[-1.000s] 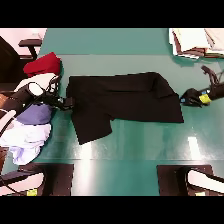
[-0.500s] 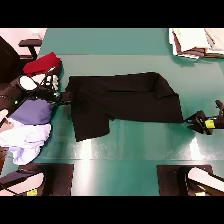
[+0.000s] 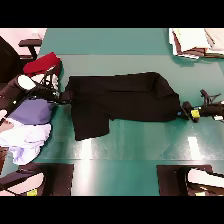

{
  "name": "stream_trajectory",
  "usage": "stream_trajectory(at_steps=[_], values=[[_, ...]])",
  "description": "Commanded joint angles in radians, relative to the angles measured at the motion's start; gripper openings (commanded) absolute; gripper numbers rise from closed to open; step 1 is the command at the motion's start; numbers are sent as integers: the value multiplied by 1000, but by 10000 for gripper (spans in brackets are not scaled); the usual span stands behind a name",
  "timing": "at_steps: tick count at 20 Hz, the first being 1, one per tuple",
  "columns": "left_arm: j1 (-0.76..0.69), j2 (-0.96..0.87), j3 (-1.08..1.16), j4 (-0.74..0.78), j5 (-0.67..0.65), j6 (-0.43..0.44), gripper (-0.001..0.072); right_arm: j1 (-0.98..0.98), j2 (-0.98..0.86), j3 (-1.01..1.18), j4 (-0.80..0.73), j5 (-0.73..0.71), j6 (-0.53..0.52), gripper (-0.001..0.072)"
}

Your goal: Fold the shirts.

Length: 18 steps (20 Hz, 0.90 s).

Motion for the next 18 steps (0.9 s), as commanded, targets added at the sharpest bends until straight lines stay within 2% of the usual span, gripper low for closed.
stream_trajectory(at_steps=[1,6,9,14,18], values=[[1,71,59,1,-54,-5,22,71,47,160,24,31,-11,15],[1,312,412,2,-67,-5,22,40,257,581,25,137,-10,15],[1,401,695,2,-30,-7,22,5,371,826,24,140,-10,15],[1,406,1081,3,-45,-104,21,-98,486,1069,23,179,31,14],[1,406,1168,2,-19,-137,21,-192,449,1243,22,294,93,14]])
